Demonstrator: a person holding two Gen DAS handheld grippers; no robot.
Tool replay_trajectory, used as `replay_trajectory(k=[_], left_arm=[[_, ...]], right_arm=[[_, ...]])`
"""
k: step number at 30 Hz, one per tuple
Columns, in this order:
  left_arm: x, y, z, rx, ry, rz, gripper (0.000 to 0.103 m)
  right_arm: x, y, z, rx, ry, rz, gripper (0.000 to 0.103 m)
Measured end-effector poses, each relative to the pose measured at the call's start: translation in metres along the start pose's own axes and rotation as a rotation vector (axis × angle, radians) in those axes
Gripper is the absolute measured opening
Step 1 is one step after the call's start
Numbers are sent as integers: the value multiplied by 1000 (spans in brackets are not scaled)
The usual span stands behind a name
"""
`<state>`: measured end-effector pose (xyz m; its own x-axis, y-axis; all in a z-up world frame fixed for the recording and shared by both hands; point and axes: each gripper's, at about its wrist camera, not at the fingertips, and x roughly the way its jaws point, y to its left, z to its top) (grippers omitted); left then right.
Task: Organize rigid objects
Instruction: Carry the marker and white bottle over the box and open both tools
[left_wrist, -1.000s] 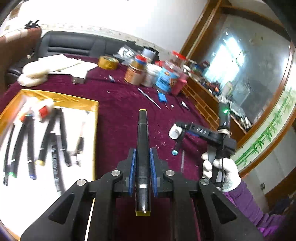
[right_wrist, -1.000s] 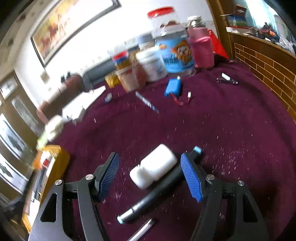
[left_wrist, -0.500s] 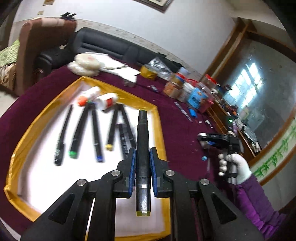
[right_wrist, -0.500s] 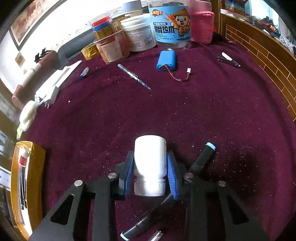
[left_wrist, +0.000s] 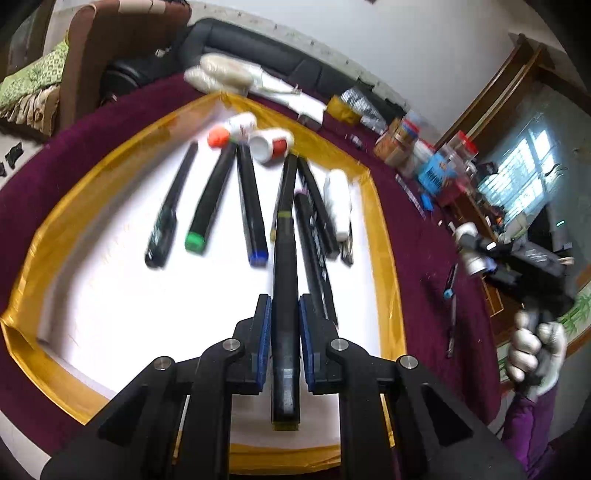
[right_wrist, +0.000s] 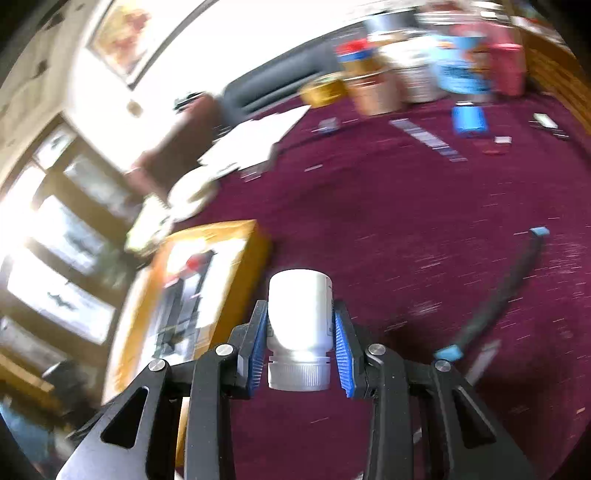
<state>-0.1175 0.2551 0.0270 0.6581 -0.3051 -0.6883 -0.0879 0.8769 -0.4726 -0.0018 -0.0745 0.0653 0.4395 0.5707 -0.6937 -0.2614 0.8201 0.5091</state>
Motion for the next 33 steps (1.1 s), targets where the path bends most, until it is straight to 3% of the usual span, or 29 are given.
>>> replay_trajectory(k=[3,6,11,15,19,24,30,33], left_arm=[[8,-3,-6,-6,42,28,12],[4,-4,-8,-5,32,53,14],[-17,5,-2,-42,-21,18,27],[-43,17,8,-57,-112,56,45],[-63,26,13,-47,-198,129,52],[-71,23,15,6,-266,223,59],[-70,7,16,117,-311,320,62],[-70,-3,17,154,-320,360,72]], right_arm=[[13,40,-17,-55,73,115,30],[31,70,-34,-95,147,186,30],[71,111,-63,-162,258,215,30],[96,131,-81,-186,325,236,30],[114,144,-94,-226,369,209,30],[116,154,-93,-321,277,21,32],[102,151,-84,-340,192,44,36],[86,151,-84,-355,97,36,41]])
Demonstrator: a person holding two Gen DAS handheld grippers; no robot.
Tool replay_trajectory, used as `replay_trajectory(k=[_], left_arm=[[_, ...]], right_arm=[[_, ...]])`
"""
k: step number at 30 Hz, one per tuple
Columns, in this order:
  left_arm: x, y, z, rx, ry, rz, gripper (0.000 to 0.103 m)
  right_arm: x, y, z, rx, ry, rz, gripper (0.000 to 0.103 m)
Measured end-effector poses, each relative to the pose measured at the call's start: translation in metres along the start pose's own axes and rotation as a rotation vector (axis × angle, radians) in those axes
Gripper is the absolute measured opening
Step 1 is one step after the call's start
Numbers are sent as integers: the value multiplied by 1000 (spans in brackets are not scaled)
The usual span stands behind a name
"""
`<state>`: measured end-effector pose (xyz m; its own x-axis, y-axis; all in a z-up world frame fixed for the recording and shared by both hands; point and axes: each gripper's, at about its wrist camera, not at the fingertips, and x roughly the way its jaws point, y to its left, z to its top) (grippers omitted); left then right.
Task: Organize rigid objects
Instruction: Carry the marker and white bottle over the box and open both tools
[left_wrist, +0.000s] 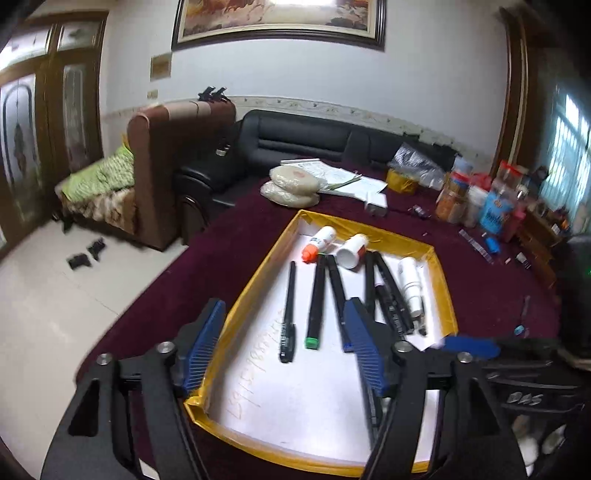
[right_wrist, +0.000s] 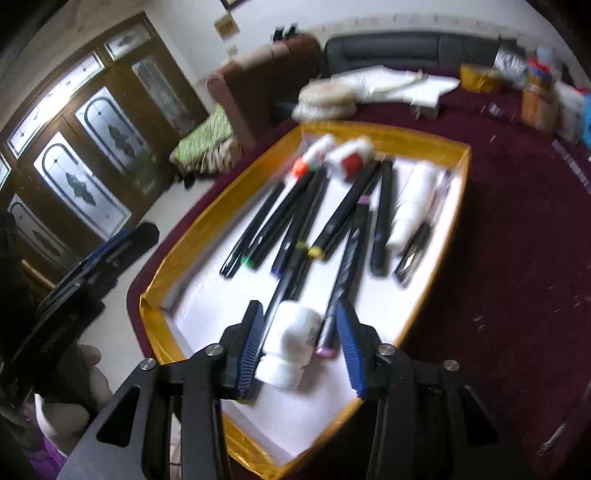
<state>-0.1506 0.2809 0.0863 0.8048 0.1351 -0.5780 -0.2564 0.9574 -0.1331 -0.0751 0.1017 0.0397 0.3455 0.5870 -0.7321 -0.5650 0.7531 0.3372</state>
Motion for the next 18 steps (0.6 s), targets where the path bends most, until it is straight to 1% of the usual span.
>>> replay_trajectory(k=[1,4,6,7,12,18], left_arm=[[0,-4,0,21,0,25,72],[0,-13,-1,70,4,81,72],[4,-20,-2,88,25,100,72],[6,-22,-2,90,36,101,72],[16,-34,-7,107,100,109,72],[18,-49,-10,146,124,124,72]], right_arm=[[-6,-1,0,-2,-29,-9,43],[-18,-4,-4,-14,-89,-33,44],[-23,-4,-6,-23,-103,-49,47],[-25,-6,-8,-24,-112,-58,49],[-25,-14,-14,-12,-123,-59,49],[-33,-23,-22,1,-136,-58,50]])
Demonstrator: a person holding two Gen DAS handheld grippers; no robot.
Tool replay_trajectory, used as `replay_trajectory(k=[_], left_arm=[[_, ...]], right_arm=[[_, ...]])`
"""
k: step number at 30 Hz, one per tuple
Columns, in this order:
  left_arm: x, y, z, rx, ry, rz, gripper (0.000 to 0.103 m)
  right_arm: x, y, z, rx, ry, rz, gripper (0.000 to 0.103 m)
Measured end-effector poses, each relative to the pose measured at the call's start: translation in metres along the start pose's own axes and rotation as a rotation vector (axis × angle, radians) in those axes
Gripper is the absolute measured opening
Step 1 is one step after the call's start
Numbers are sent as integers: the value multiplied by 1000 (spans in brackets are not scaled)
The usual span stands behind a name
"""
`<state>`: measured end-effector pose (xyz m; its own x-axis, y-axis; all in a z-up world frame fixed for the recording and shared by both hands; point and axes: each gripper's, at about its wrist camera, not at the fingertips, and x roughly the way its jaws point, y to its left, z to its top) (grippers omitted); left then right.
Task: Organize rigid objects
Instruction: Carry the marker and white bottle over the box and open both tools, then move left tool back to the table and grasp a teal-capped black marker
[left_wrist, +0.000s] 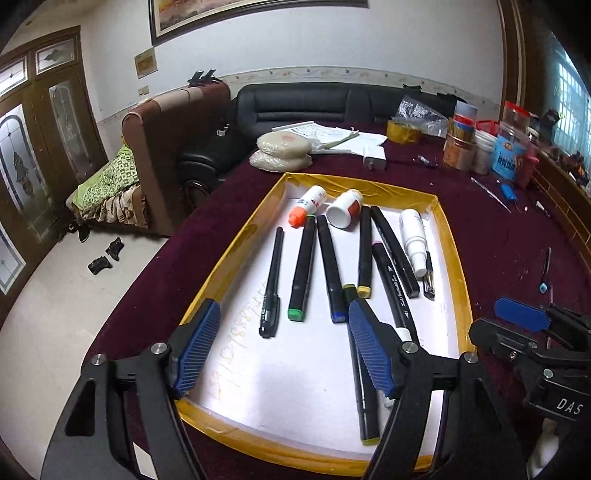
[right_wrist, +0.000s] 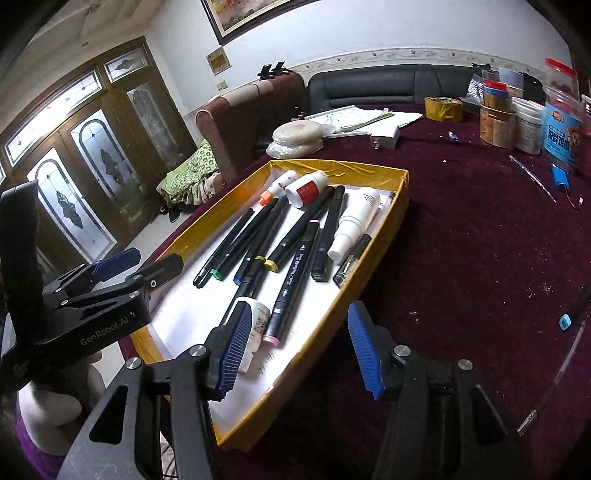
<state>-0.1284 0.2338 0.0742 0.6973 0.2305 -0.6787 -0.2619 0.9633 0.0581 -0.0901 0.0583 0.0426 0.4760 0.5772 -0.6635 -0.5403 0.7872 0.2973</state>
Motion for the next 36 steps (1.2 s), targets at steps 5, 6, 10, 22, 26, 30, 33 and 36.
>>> replay_trajectory(k=[5,6,10,22,26,30,33,36], left_arm=[[1,-8,0,23,9,7,72],[2,-10,0,26,11,9,72],[3,-12,-1,32,15,13,72],[8,-14,-4,31,30,13,72],[8,-14,-5,33,30,15,72],[7,-15,-6,33,31,16,72],[7,-16,-6,36,26,16,72],[0,-19,-4,49,-4,17,72]], right_arm=[[-1,-6,-5,13,1,5,50],[-2,-6,-5,14,1,5,50],[-2,-6,-6,11,-2,2,50],[1,2,-12,-13,12,-7,50],[1,3,-12,-18,14,-13,51],[1,2,-13,-15,17,-14,51],[-1,0,-14,-10,13,-15,51],[-8,-7,-11,-5,-8,-22,51]])
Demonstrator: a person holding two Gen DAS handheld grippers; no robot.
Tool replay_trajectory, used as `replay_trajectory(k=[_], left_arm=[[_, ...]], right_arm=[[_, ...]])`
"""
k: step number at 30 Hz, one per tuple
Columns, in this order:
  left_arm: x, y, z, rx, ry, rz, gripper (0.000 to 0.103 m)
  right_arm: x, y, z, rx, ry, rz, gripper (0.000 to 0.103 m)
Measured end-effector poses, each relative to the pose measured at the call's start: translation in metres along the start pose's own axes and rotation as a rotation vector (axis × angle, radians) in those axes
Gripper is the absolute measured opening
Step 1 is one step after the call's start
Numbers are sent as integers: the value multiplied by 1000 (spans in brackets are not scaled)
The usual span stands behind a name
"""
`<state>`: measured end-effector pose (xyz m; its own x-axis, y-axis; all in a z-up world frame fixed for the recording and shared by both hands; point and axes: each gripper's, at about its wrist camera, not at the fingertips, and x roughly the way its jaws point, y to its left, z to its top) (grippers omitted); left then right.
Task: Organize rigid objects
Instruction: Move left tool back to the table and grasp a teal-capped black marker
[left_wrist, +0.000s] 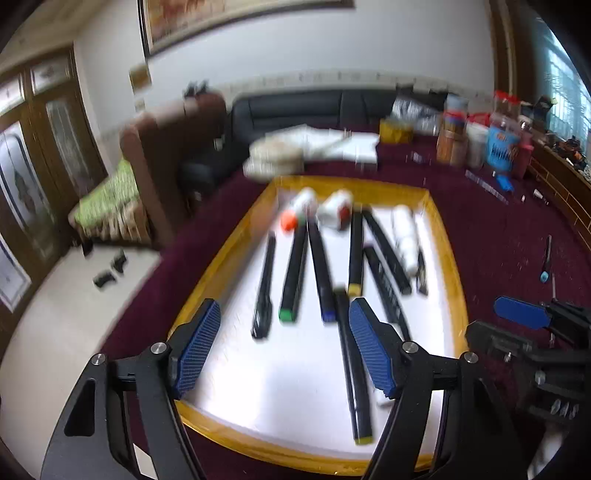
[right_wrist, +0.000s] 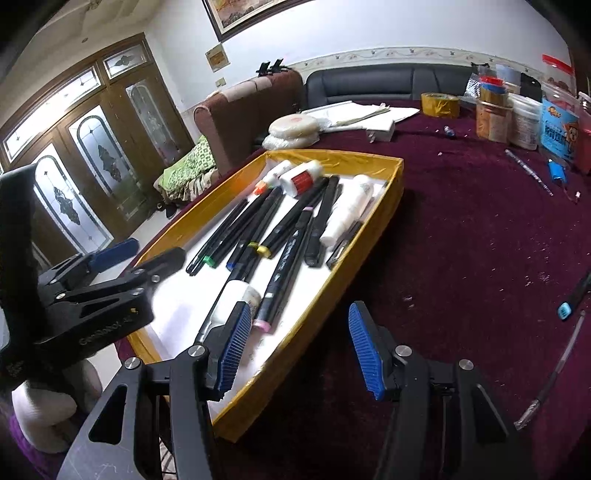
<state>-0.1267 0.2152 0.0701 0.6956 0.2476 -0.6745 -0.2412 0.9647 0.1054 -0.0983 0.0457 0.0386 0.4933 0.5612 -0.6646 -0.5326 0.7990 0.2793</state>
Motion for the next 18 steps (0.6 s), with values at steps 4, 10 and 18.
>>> replay_trajectory(k=[4,10,18], left_arm=[[-44,-5,9,38,-223,50,95],[-69,-23,36,52,-272,-356,103],[-30,-105,36,163,-131,-311,103]], right_arm=[[-25,-30,6,39,-73,-69,51],[-76,-132,0,262,-160,-245,55],[-133,-227,-35,482,-213,-399,55]])
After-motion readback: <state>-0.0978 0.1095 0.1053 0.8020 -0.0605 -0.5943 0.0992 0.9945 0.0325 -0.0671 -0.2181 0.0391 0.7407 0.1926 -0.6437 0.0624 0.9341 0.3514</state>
